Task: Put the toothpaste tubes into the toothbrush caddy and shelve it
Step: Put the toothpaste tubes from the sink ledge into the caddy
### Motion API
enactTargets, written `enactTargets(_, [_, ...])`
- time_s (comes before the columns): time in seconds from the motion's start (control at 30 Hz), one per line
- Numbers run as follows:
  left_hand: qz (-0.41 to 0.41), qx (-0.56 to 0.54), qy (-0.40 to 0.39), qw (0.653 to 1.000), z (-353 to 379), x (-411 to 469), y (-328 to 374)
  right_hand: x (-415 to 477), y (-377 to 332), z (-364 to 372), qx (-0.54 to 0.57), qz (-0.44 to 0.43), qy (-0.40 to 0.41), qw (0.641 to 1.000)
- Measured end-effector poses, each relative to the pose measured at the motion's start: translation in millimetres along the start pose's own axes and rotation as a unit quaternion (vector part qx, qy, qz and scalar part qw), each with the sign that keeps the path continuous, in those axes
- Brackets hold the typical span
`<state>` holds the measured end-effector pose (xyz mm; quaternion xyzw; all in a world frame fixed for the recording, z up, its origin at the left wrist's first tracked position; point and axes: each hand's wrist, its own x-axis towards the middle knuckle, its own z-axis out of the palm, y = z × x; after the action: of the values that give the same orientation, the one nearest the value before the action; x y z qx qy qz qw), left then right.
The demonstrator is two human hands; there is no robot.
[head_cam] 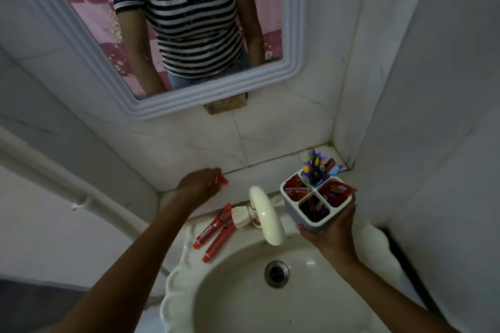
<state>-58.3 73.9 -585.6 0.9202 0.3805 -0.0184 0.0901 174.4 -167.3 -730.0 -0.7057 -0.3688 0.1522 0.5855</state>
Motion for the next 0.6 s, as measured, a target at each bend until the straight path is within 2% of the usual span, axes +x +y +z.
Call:
enactTargets(0.07, [0.012, -0.144, 0.11, 0.983, -26.2, 7.6, 39.2, -0.2, 0.9, 0.9, -0.004, 0.003, -0.002, 1.0])
enactTargets(0.13, [0.044, -0.266, 0.169, 0.948, -52.8, 11.3, 83.7, -1.3, 2.5, 2.0, -0.018, 0.001, 0.0, 1.0])
enactTargets(0.23, [0.1, -0.333, 0.144, 0.926, -82.0, 18.1, 142.7, -2.4, 6.5, 2.2, -0.033, 0.002, 0.0, 0.999])
enactTargets(0.4, [0.161, -0.216, 0.045, 0.962, -74.3, 29.9, 204.0, -0.9, 2.1, 2.6, -0.01, 0.023, 0.002, 1.0])
enactTargets(0.6, [0.165, -0.106, -0.003, 0.981, -27.7, 38.6, 225.5, 2.9, -7.8, -0.2, -0.014, 0.017, 0.022, 1.0])
